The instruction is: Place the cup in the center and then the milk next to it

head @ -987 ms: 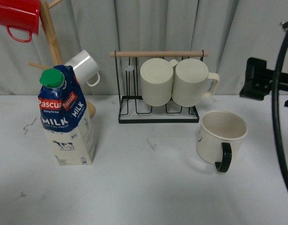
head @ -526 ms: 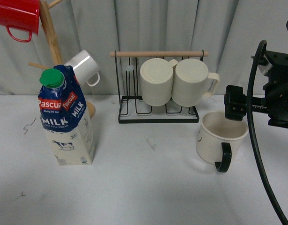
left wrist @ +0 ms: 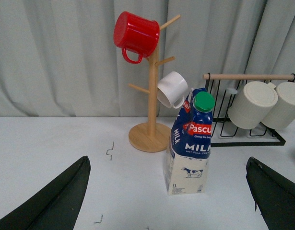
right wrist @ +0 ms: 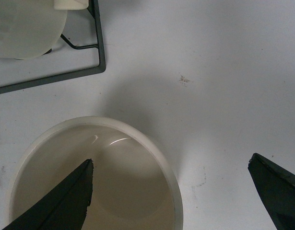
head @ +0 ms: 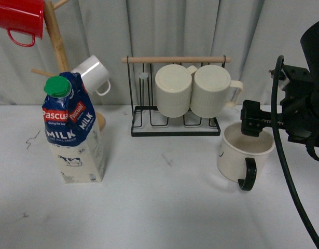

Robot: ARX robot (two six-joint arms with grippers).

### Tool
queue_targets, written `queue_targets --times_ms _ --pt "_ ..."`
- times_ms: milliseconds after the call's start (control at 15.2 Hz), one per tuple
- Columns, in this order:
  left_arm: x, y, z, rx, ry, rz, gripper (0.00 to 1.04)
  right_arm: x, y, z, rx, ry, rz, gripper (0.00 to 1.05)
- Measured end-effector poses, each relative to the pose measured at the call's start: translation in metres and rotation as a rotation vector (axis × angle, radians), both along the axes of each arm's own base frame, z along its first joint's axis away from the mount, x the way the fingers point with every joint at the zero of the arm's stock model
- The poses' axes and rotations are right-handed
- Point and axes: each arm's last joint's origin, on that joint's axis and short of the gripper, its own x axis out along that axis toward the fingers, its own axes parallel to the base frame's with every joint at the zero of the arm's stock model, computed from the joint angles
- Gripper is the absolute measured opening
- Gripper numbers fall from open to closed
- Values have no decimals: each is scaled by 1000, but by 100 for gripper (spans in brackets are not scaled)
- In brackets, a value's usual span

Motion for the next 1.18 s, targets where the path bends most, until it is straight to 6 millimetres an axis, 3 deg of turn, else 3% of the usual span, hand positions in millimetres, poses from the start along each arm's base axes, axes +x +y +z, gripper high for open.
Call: queue_targets --times_ms 197,263,329,461,526,592,658,921,1184 --pt "0 0 0 0 0 0 98 3 1 -5 6 8 5 98" --pt "0 0 0 0 0 0 98 2 1 -6 4 13 5 88" --pt "0 0 0 0 0 0 98 2 1 -7 4 16 5 66" --pt "0 0 0 0 0 0 98 -4 3 -5 -1 50 16 3" --pt "0 0 0 0 0 0 98 -18 24 19 9 19 120 3" --pt "0 0 0 0 0 0 98 -17 43 33 -8 -16 187 3" --pt "0 0 0 0 0 0 98 -16 50 36 -19 -18 207 3" --pt "0 0 0 0 0 0 98 -3 73 34 -53 -2 256 3" --pt "0 0 0 0 0 0 98 1 84 23 -71 40 281 3"
